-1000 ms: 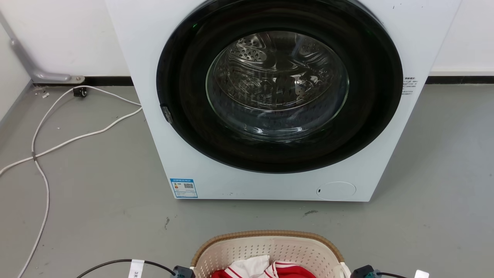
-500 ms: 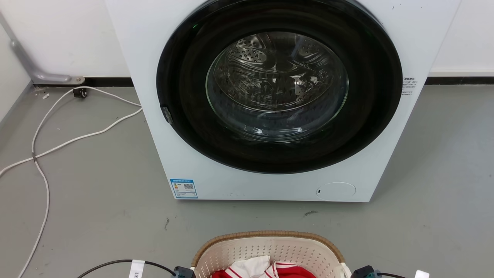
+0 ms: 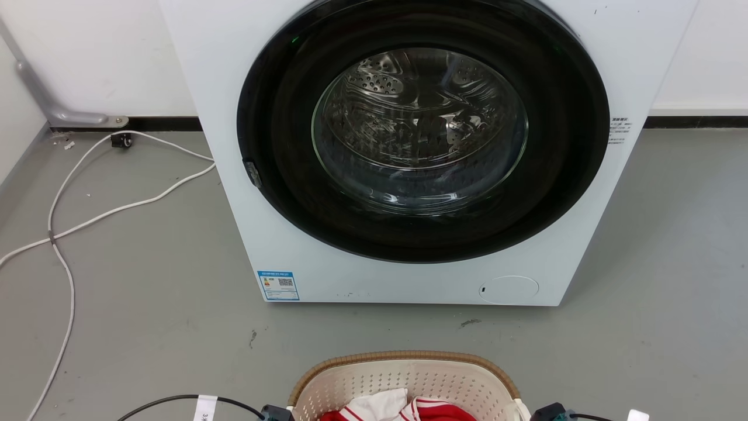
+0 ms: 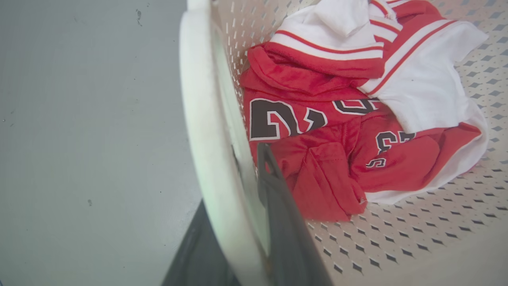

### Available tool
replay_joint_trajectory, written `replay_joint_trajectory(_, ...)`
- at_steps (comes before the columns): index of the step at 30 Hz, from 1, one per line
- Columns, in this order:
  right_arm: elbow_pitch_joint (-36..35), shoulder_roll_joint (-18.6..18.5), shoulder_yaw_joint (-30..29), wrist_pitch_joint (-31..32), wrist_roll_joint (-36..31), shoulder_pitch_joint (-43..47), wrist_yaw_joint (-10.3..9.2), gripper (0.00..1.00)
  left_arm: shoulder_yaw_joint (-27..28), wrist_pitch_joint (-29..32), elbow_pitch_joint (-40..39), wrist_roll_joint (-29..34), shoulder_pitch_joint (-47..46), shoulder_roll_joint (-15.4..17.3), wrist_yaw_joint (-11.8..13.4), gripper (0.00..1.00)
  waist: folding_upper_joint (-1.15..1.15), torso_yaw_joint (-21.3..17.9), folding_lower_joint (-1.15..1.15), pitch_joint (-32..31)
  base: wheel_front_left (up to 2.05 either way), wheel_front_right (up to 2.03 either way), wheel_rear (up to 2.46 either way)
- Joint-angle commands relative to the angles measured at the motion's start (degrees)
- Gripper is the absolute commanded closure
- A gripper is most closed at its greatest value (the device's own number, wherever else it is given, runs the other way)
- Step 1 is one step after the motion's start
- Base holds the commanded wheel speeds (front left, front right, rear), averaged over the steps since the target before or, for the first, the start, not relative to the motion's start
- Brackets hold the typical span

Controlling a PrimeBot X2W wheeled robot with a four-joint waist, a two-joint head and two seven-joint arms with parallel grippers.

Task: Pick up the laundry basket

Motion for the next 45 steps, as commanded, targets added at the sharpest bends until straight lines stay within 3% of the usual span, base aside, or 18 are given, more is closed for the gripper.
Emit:
replay_joint_trajectory(1, -0.1, -0.4, 0.4, -0.3, -0.1, -0.5, -0.06, 1.0, -0.5, -0.4, -0.1, 0.3, 0.5, 0.2, -0.5, 1.0, 0.0, 0.0, 0.0, 0.0, 0.0, 0.0, 0.0)
replay_joint_trajectory(45, -0.1, -0.5, 2.1, 0.0, 1.7, -0.4, -0.05, 1.0, -2.7, -0.5, -0.1, -2.2, 0.5, 0.2, -0.4, 1.0, 0.0, -0.1, 0.0, 0.1, 0.0, 0.0, 0.0)
